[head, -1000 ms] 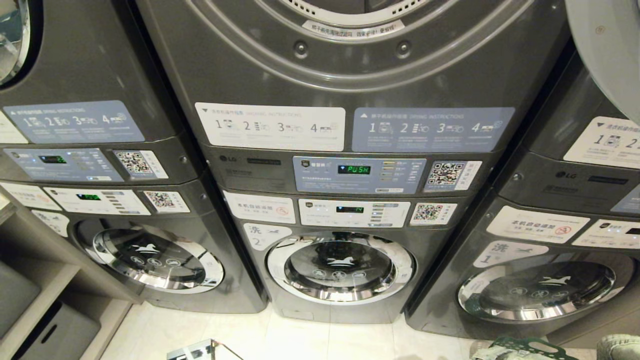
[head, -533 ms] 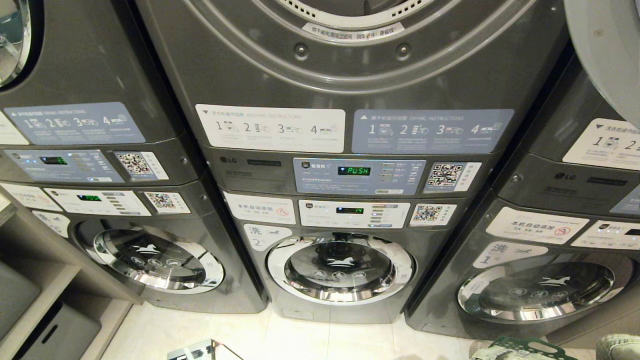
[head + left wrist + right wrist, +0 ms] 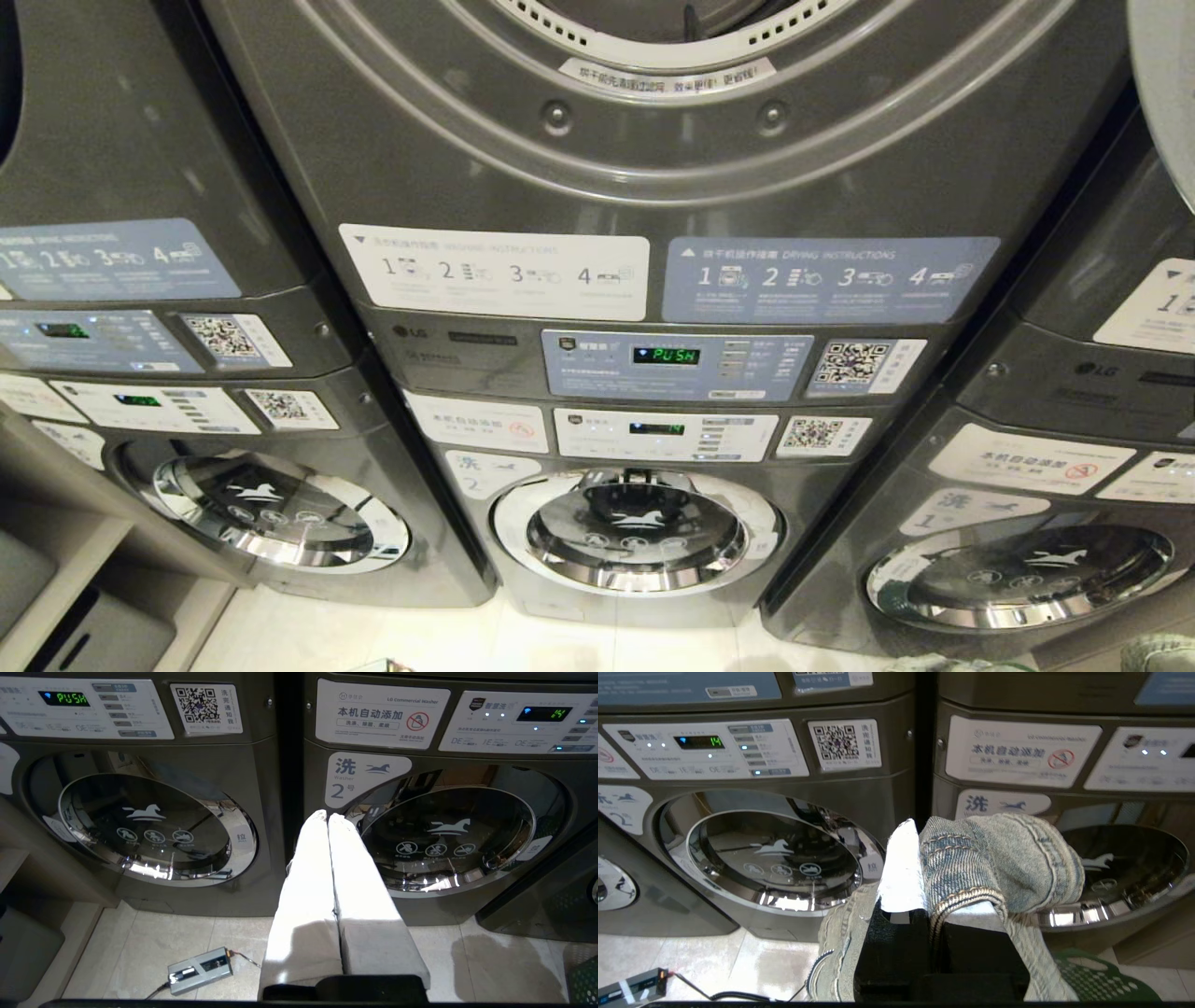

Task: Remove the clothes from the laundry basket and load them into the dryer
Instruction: Put the clothes in the dryer

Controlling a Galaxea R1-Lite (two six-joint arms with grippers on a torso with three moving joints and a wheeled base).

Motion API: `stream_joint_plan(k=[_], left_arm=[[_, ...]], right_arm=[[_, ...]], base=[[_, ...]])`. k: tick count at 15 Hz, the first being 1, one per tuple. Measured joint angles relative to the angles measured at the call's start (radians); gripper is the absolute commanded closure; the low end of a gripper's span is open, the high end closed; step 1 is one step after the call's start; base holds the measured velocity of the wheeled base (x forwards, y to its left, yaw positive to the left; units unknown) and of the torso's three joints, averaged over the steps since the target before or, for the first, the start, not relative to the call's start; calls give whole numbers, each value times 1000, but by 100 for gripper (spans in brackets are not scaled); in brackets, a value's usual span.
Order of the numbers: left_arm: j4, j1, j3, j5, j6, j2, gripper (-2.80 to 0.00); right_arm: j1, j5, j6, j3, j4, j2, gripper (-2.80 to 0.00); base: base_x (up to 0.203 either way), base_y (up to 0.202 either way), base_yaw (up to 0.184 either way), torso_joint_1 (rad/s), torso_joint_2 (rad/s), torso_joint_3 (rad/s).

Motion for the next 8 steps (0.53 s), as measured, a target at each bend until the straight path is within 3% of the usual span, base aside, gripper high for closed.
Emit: stream_joint_plan(k=[8], left_arm=[[0,0,0,-1,6,0,0]], right_arm=[[0,-1,1,0,0,0,0]], base=[[195,0,-1,3,3,0]])
